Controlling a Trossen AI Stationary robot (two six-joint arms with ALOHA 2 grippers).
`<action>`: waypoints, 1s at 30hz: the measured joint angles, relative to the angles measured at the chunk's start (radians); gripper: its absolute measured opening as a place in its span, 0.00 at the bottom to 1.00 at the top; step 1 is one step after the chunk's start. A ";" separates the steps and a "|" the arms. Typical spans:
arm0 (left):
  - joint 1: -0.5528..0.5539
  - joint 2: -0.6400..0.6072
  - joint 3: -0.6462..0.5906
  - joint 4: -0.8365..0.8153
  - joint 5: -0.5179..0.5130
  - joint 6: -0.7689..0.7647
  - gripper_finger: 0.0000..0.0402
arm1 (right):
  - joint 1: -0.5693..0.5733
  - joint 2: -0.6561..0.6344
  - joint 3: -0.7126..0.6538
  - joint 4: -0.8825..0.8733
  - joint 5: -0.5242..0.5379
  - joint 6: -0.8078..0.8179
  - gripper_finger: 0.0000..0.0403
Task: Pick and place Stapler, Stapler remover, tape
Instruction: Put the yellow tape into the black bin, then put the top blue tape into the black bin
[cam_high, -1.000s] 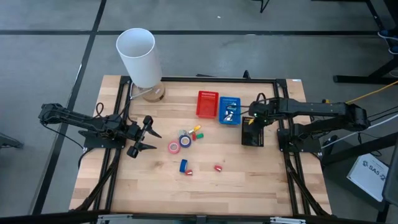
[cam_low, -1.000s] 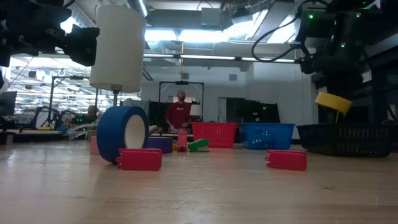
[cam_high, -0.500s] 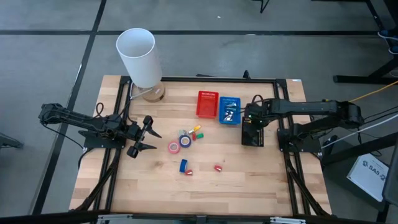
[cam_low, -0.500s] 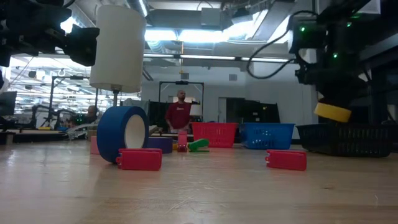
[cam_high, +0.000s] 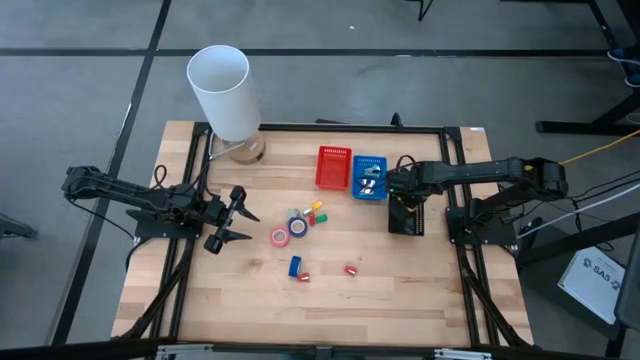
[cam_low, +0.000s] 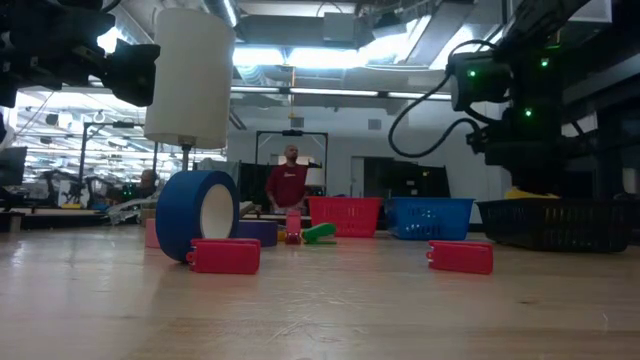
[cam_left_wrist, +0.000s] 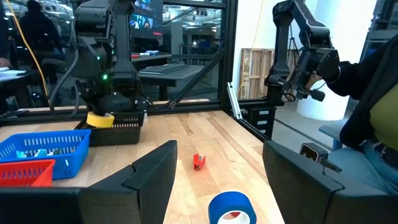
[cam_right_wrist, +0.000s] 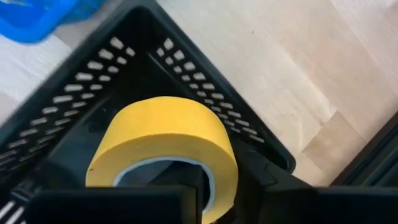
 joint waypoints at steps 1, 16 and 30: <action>0.000 0.000 0.000 0.000 0.000 0.000 0.59 | 0.000 0.000 0.000 0.002 0.001 0.001 0.15; 0.000 0.000 0.000 0.000 0.000 0.000 0.59 | 0.000 0.000 0.000 0.003 0.002 0.021 0.39; 0.000 0.000 0.000 0.000 0.000 -0.001 0.59 | 0.000 0.000 0.090 0.050 -0.014 -0.130 0.40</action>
